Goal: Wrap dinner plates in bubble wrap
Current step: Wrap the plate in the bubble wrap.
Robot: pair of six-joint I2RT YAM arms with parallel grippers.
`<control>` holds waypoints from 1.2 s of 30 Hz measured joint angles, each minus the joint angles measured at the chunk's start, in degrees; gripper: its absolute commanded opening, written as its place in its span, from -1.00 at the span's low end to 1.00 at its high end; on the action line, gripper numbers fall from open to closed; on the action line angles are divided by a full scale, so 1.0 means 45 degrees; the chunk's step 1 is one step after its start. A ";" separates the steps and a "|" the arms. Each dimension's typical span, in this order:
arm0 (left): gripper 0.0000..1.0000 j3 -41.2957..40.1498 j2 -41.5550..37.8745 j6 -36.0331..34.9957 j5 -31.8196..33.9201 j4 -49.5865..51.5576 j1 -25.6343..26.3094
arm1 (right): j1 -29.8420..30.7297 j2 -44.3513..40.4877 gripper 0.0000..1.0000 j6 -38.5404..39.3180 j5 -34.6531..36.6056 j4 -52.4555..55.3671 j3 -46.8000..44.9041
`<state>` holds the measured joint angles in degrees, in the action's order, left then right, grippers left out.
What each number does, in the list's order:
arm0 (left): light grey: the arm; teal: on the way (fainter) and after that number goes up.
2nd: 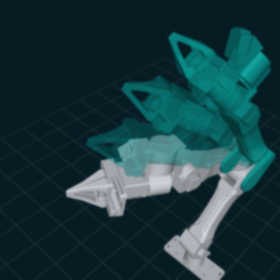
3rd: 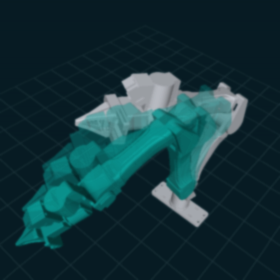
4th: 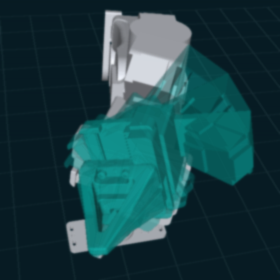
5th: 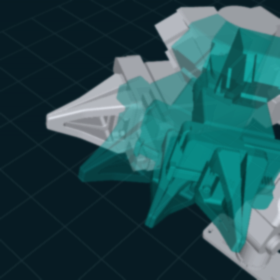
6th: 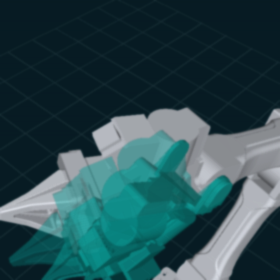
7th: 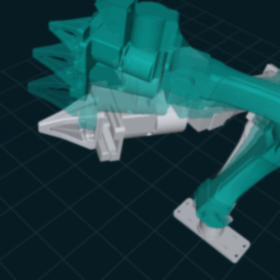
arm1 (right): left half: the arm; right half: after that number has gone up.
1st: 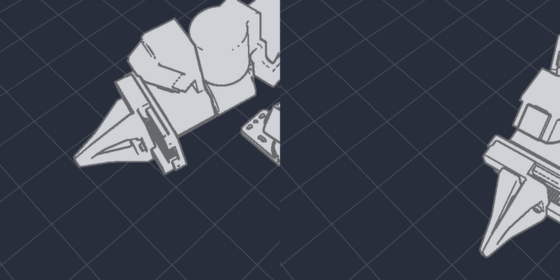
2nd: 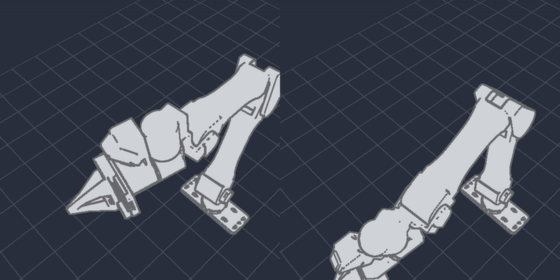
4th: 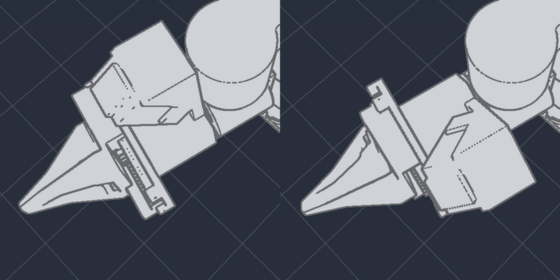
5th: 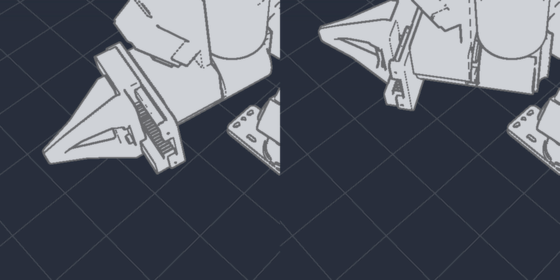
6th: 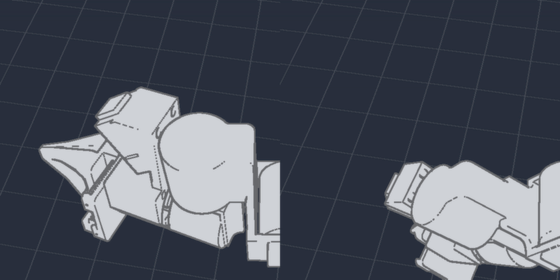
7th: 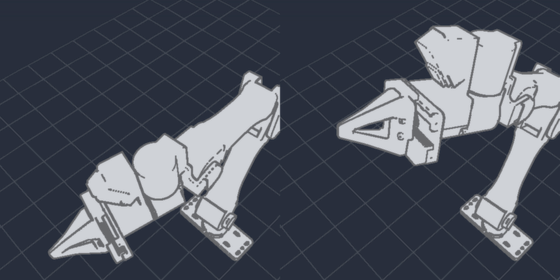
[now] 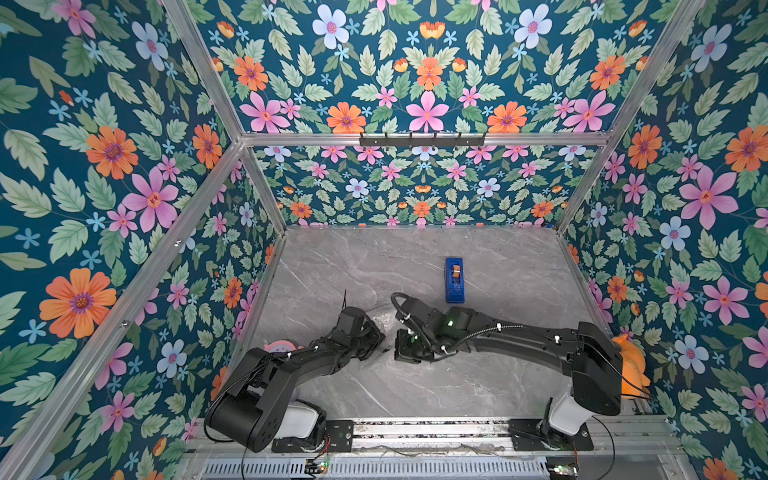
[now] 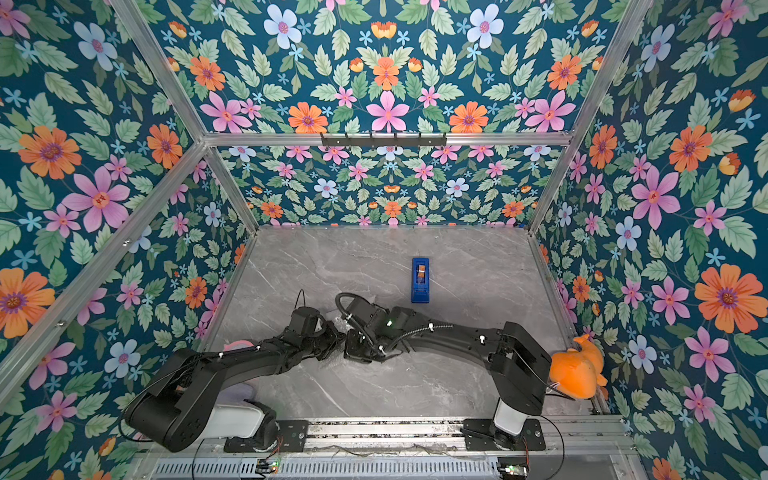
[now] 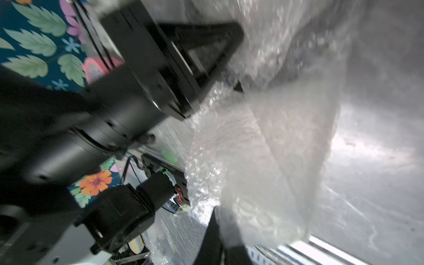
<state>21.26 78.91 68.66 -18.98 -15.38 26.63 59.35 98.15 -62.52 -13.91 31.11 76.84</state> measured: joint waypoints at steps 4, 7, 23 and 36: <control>-1.00 0.0000 -0.0068 -0.0121 0.0019 0.0019 0.0005 | -0.0991 0.1370 -1.00 0.1302 -0.0102 0.0767 0.2025; -1.00 0.0029 -0.0097 -0.0345 0.0029 0.0097 0.0005 | -0.1462 0.2701 -1.00 0.2205 -0.0253 0.1530 0.3803; -1.00 0.0233 -0.0010 -0.1302 -0.0068 0.0107 0.0000 | -0.3094 0.9088 -1.00 0.4896 -0.1554 0.4308 1.1438; -0.93 0.0350 -0.0185 -0.1569 -0.0121 0.0457 0.0000 | -0.3138 1.1832 -1.00 0.5377 -0.3589 0.4643 1.3566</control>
<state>22.83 78.08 61.60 -19.53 -13.32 26.63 45.23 151.39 -38.33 -30.06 52.01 137.88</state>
